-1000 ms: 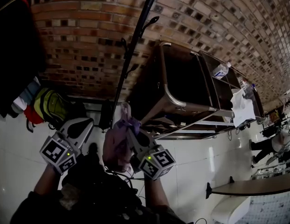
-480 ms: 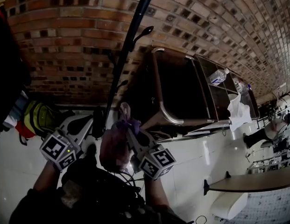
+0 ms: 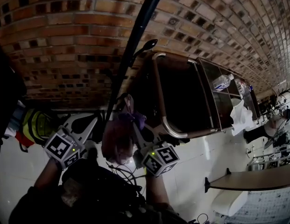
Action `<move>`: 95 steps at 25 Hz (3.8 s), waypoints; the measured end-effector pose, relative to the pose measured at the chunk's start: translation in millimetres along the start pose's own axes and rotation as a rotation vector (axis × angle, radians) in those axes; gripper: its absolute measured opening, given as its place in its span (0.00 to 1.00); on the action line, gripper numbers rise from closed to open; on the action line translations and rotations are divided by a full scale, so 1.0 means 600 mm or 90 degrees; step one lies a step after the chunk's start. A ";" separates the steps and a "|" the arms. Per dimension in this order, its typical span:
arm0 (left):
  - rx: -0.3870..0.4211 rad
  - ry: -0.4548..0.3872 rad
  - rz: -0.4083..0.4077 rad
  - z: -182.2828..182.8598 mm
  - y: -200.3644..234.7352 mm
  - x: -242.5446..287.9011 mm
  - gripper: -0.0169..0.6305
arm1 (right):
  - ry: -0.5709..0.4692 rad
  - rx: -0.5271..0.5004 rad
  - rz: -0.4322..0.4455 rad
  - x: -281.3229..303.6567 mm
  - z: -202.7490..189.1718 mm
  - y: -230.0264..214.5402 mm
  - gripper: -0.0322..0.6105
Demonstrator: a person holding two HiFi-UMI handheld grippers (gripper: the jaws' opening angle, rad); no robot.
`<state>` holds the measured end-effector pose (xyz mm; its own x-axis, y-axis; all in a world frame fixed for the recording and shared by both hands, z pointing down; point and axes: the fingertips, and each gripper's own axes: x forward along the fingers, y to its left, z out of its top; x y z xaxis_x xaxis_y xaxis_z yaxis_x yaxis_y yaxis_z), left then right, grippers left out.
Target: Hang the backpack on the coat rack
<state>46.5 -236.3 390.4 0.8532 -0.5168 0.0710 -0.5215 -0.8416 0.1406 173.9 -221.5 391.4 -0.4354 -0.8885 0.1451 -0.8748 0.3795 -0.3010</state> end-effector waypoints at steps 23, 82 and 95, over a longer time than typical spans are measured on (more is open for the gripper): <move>-0.001 0.012 -0.035 0.003 0.155 0.090 0.08 | 0.004 0.007 -0.052 0.183 0.041 -0.083 0.12; -0.028 0.046 0.020 -0.035 0.088 0.091 0.08 | 0.037 -0.171 -0.005 0.145 -0.106 -0.065 0.31; -0.030 0.032 0.026 -0.038 -0.054 0.025 0.08 | -0.059 -0.200 0.011 0.009 -0.046 0.005 0.10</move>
<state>76.3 -213.4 409.6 0.8317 -0.5404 0.1274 -0.5552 -0.8113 0.1833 163.1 -218.3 417.3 -0.4421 -0.8954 0.0522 -0.8965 0.4429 0.0053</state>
